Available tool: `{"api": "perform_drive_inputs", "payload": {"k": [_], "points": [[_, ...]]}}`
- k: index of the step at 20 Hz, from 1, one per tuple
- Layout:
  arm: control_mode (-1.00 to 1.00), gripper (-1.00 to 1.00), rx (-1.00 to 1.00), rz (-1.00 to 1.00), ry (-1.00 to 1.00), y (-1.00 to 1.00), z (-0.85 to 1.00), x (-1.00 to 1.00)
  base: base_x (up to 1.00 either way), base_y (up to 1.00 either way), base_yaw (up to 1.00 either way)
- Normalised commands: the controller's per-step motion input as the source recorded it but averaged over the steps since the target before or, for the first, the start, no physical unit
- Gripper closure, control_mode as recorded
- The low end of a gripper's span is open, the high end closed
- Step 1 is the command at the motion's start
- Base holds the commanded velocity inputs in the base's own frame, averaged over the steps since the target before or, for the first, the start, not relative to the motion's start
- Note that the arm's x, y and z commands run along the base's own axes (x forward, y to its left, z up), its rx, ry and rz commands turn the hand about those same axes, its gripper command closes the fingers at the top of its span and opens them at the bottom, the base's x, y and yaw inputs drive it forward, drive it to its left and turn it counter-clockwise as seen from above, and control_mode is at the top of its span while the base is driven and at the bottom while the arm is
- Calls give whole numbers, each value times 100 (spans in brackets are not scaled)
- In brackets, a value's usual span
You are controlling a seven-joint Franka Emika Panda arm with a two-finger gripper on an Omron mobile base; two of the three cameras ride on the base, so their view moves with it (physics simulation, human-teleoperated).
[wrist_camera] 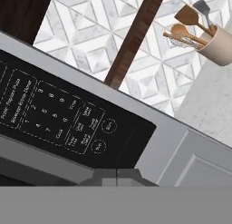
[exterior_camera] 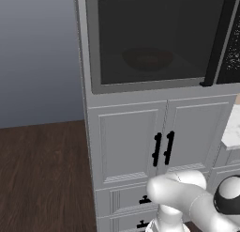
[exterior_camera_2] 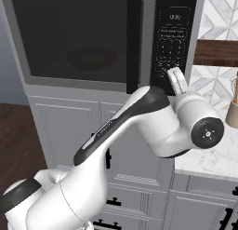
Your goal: Open the microwave, place the bowl with waffle inside the microwave, then close the microwave door and turn it on.
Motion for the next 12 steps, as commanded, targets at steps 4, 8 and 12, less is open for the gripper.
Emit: {"api": "perform_drive_inputs", "payload": {"k": [4, 8, 12], "points": [[-100, 100, 0, 0, 0, 16, 0, 34, 0, 0, 0], [-100, 100, 0, 0, 0, 19, 0, 49, 0, 0, 0], [-100, 100, 0, 0, 0, 4, 0, 53, 0, 0, 0]]}}
